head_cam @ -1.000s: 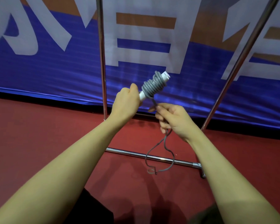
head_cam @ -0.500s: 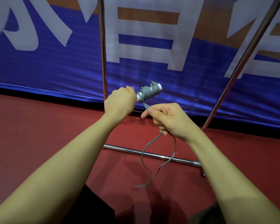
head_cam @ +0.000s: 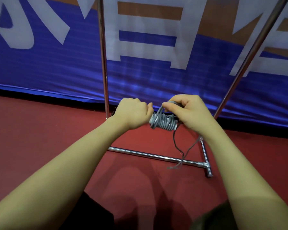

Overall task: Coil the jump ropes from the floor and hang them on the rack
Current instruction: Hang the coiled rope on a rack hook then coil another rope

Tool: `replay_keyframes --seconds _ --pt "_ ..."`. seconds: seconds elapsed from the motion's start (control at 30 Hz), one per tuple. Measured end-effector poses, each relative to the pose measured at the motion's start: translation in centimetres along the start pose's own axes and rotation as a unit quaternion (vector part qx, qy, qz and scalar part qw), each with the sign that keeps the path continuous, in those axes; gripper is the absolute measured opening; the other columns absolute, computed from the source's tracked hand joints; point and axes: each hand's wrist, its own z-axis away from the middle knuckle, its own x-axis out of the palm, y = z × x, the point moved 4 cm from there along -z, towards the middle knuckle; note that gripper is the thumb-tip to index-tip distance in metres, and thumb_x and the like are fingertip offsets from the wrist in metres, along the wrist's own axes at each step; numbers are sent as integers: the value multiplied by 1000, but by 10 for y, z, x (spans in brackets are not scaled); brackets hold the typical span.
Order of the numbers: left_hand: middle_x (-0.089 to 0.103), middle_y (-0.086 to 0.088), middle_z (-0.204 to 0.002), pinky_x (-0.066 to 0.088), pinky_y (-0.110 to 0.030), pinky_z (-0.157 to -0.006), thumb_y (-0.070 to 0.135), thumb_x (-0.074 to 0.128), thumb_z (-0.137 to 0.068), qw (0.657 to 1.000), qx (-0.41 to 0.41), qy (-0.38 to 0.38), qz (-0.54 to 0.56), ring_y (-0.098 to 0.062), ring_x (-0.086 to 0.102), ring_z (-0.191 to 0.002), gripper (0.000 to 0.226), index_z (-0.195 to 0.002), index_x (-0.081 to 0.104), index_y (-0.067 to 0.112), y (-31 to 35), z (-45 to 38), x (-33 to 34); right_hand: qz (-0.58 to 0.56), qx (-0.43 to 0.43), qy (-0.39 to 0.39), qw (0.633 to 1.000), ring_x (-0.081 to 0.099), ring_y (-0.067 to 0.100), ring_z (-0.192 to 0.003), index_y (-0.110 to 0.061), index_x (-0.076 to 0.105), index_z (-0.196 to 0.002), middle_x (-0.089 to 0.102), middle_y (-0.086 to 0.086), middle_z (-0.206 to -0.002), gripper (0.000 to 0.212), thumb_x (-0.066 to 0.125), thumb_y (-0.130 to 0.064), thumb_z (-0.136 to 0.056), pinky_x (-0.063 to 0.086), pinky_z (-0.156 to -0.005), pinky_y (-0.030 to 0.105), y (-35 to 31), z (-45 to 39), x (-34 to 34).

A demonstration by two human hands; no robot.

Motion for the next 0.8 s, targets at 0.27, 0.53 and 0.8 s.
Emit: replay_keyframes --seconds 0.27,0.53,0.8 --pt "37 -4 -42 5 -27 -48 37 9 -89 984 147 93 42 -30 37 -45 48 -47 20 16 13 3 -13 -77 48 35 995 44 0 -48 -9 66 -70 54 -1 -61 18 68 -18 -85 39 -52 16 18 -2 -7" --pt "35 -4 -33 19 -25 -42 22 30 -91 952 167 210 150 -27 32 -29 45 -47 24 19 7 10 -29 -171 63 36 983 48 4 -51 -14 62 -63 57 -9 -53 24 65 -16 -87 40 -57 19 31 -3 -2" --pt "30 -5 -51 24 -37 -57 29 30 -92 928 -58 110 352 -28 28 -60 36 -61 24 12 -6 1 -39 -216 59 17 974 33 4 -37 -11 58 -69 40 -10 -41 27 52 -13 -95 35 -42 22 26 -5 12"
